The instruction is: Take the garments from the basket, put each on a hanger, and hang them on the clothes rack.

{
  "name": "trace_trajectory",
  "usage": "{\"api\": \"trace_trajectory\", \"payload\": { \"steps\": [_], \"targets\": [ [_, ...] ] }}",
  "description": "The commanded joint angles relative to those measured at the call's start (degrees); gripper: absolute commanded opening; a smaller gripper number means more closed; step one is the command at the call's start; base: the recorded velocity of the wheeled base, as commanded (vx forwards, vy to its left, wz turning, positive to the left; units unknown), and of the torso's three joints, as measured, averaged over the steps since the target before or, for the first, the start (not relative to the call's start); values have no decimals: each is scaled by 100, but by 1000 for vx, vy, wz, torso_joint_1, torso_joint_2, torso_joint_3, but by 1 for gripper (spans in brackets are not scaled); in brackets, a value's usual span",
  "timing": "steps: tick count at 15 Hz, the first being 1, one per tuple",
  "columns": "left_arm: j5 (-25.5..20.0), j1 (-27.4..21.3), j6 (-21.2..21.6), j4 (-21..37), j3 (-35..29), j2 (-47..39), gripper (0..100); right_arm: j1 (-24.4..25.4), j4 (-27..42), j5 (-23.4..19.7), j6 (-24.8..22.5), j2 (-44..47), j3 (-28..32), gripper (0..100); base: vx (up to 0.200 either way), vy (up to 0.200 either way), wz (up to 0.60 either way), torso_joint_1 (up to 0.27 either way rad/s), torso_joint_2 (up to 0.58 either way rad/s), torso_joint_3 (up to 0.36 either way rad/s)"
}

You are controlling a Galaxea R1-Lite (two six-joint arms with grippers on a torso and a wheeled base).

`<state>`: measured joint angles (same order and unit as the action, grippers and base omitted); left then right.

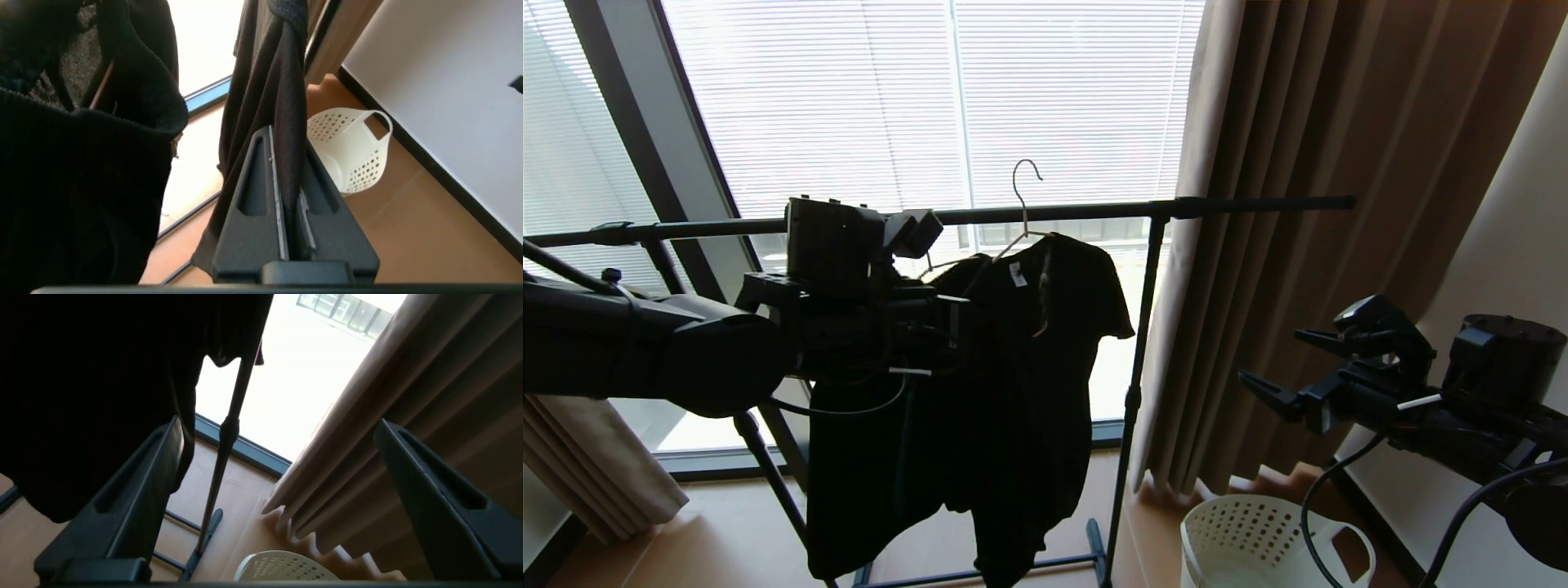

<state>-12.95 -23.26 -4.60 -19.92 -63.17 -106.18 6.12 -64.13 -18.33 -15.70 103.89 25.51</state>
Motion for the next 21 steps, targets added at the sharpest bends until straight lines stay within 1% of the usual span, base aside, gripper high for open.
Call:
{"api": "trace_trajectory", "payload": {
  "steps": [1, 5, 10, 12, 14, 18, 21],
  "targets": [
    [64, 6, -6, 6, -231, -289, 0, 3, -3, -3, -3, 9, -3, 100, 0, 0, 0, 0, 0, 0],
    [258, 23, -15, -3, -609, -729, 0, 3, -11, 14, -3, 79, -3, 100, 0, 0, 0, 0, 0, 0],
    [275, 23, -6, -3, -916, -1115, 0, 3, -11, 14, -12, 105, -29, 100, 0, 0, 0, 0, 0, 0],
    [275, 23, -6, -38, -916, -1159, 0, 3, -11, 14, -21, 149, -38, 100, 0, 0, 0, 0, 0, 0],
    [275, 41, -15, -170, -934, -1238, 0, 3, -152, 14, -21, 184, -64, 100, 0, 0, 0, 0, 0, 0],
    [275, 50, -24, -179, -934, -1265, 0, 3, -249, 14, -21, 255, -73, 100, 0, 0, 0, 0, 0, 0],
    [477, 41, -85, -179, -925, -1247, 0, 12, -240, 14, -21, 255, -73, 100, 0, 0, 0, 0, 0, 0]
  ]
}}
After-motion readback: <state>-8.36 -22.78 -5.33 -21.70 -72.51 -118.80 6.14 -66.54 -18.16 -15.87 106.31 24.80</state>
